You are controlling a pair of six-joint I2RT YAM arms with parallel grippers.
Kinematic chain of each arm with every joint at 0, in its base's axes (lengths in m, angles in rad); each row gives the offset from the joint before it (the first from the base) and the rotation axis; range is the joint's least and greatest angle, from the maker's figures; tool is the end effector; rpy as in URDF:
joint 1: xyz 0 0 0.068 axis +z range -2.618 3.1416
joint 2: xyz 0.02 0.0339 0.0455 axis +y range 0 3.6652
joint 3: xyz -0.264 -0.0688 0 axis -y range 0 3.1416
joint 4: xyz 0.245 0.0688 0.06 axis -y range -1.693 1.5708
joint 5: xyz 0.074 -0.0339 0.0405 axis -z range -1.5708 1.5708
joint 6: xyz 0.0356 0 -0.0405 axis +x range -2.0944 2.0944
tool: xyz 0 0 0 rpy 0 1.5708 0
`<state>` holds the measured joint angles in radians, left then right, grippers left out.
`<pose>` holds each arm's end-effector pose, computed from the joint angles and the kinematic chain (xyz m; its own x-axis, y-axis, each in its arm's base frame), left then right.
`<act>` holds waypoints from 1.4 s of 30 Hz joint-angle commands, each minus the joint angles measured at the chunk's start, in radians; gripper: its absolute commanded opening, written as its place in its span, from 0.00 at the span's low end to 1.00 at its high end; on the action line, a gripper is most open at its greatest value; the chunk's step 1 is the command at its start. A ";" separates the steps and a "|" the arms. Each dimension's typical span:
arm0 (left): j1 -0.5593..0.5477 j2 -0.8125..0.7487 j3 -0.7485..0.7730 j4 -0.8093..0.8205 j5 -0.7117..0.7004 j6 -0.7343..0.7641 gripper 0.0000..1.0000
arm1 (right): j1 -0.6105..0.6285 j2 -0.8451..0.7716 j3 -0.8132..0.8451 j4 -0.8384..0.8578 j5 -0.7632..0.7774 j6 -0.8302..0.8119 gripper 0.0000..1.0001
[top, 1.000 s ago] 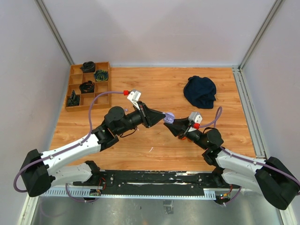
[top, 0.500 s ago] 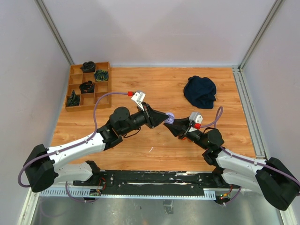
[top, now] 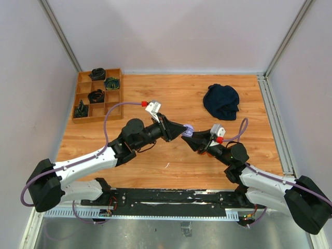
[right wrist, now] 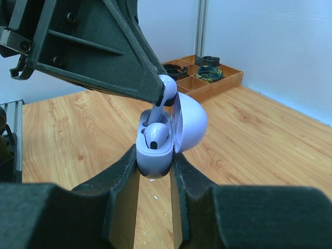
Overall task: Insert the wireless bluetooth earbuds into the charging case
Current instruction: Place the earbud in the charging case.
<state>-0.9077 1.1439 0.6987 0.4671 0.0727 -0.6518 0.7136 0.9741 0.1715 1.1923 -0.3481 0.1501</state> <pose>0.1624 -0.2121 0.3049 -0.4932 -0.3514 -0.7958 0.6686 0.4321 -0.6052 0.1315 0.1299 0.2382 0.1563 0.3213 -0.9340 -0.8872 0.4613 0.0102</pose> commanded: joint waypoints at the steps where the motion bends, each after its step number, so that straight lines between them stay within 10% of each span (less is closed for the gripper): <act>1: -0.014 0.007 -0.020 0.025 0.002 0.006 0.17 | 0.004 -0.025 0.026 0.048 -0.002 -0.002 0.05; 17: -0.014 -0.005 -0.039 0.021 0.021 -0.030 0.21 | 0.004 -0.023 0.025 0.046 0.003 -0.012 0.05; 42: 0.056 -0.087 0.085 -0.289 0.071 0.082 0.69 | 0.004 -0.021 0.046 -0.006 -0.076 -0.029 0.05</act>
<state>-0.8871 1.0809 0.7391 0.2268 0.0582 -0.6064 0.7136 0.9649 0.1722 1.1759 -0.3721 0.1444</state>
